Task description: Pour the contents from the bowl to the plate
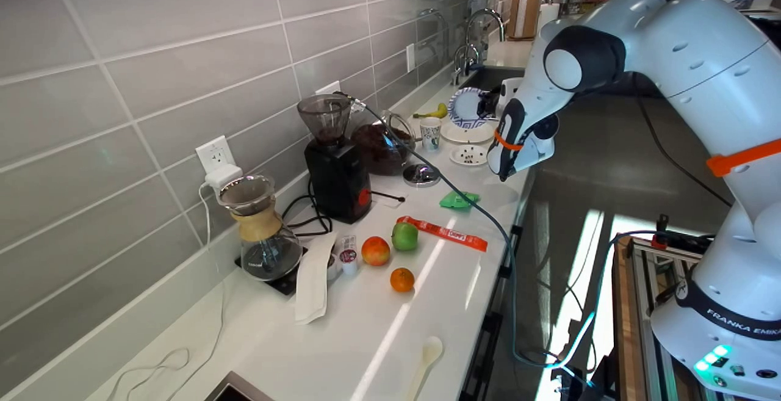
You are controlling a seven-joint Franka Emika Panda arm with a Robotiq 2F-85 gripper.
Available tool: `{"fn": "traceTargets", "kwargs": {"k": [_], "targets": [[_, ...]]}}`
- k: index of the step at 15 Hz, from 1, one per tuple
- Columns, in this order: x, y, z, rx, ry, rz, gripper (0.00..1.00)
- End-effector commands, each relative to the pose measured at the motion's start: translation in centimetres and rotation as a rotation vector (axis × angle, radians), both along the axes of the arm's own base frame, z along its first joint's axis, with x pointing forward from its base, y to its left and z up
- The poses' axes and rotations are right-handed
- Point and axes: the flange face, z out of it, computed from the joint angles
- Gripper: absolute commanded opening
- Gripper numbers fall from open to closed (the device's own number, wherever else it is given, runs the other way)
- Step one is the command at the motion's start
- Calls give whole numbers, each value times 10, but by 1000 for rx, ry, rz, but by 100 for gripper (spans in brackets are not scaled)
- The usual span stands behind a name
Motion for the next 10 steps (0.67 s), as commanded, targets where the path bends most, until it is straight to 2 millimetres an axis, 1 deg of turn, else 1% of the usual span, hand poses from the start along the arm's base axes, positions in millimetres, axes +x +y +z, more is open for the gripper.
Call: {"fn": "traceTargets", "kwargs": {"k": [1, 8, 10], "targets": [[6, -4, 5, -38, -1, -9, 1], [8, -5, 9, -54, -2, -14, 1], [4, -4, 5, -47, 9, -17, 1]]}}
